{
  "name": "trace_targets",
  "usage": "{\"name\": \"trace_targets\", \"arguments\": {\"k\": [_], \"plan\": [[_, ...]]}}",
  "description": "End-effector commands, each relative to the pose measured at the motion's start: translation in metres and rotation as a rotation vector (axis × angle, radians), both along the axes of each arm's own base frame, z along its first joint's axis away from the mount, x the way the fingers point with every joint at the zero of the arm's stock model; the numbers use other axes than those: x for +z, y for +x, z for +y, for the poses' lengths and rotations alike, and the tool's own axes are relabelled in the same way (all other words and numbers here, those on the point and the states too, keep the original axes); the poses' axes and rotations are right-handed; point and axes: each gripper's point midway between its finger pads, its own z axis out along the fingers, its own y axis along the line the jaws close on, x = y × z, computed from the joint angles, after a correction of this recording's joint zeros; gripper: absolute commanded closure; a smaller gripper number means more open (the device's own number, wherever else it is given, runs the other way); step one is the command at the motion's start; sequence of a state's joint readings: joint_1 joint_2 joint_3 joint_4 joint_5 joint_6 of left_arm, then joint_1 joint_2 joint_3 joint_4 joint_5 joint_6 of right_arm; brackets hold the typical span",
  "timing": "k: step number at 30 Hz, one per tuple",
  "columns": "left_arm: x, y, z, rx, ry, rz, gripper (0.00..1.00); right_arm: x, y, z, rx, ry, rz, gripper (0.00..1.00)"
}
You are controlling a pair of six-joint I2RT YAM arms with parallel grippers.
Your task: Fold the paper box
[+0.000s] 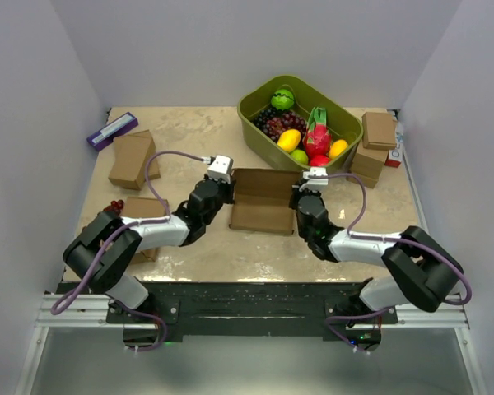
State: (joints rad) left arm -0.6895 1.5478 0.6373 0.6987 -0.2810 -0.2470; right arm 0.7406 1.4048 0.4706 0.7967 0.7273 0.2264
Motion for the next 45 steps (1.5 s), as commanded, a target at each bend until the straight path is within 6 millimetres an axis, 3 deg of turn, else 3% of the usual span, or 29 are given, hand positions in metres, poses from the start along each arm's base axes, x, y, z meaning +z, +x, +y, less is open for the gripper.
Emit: {"name": "trace_targets", "arguments": {"k": [1, 9, 28, 33, 40, 45], "plan": [[0.029, -0.004, -0.018, 0.005, -0.143, -0.093, 1.0, 0.019, -0.006, 0.009, 0.011, 0.14, -0.07, 1.0], [0.005, -0.022, -0.033, -0.004, -0.17, -0.032, 1.0, -0.006, -0.021, -0.001, 0.004, 0.126, -0.011, 1.0], [-0.053, -0.071, -0.042, -0.015, -0.163, 0.104, 1.0, -0.033, -0.041, -0.016, -0.029, 0.162, 0.059, 1.0], [-0.055, -0.075, -0.049, -0.022, -0.17, 0.118, 1.0, -0.036, -0.045, -0.019, -0.035, 0.178, 0.074, 1.0], [-0.029, -0.078, -0.081, -0.068, -0.266, 0.114, 1.0, -0.039, -0.05, -0.019, -0.032, 0.196, 0.083, 1.0], [-0.017, -0.076, -0.092, -0.08, -0.307, 0.102, 1.0, -0.04, -0.053, -0.023, -0.038, 0.196, 0.085, 1.0]]}}
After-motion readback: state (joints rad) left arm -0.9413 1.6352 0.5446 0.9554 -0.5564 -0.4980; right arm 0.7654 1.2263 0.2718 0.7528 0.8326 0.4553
